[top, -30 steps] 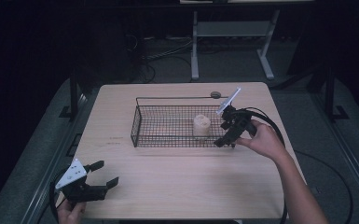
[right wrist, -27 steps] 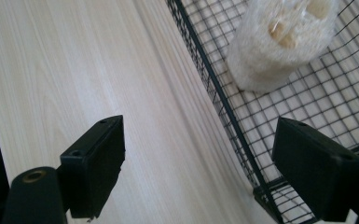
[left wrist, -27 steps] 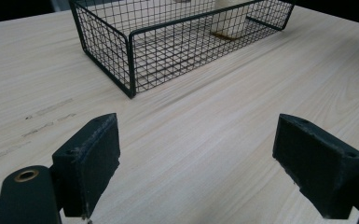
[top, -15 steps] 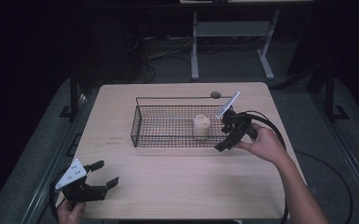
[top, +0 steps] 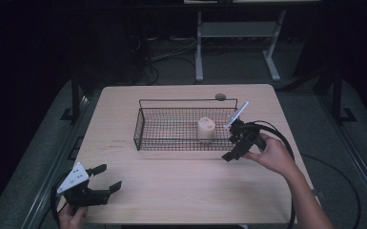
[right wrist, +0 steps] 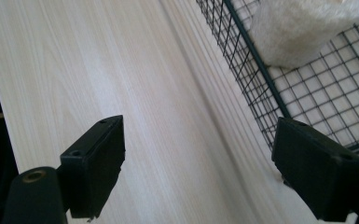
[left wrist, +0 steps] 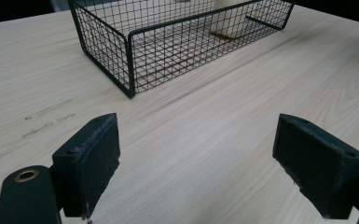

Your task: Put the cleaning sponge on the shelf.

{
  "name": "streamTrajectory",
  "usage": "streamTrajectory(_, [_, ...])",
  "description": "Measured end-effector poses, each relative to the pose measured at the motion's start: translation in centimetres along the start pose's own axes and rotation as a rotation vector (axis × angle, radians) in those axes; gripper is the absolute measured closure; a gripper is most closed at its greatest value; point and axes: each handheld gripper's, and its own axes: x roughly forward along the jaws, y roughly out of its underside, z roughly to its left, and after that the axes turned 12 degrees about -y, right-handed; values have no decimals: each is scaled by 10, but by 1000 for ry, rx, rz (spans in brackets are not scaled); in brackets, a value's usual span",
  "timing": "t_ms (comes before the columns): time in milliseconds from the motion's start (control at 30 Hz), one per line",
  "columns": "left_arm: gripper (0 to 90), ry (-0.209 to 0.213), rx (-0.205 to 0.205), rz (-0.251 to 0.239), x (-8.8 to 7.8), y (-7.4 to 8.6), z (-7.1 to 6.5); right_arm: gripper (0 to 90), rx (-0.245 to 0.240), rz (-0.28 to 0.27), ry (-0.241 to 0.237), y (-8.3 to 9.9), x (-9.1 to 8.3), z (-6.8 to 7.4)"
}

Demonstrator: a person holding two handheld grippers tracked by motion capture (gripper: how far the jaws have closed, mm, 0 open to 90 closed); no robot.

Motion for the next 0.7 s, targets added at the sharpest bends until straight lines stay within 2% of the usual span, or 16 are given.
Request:
streamTrajectory(300, [141, 1, -1, 1, 0, 0, -1, 166, 7, -22, -1, 14, 3, 4])
streamTrajectory(700, [141, 1, 1, 3, 1, 0, -1, 166, 23, -21, -4, 31, 12, 8])
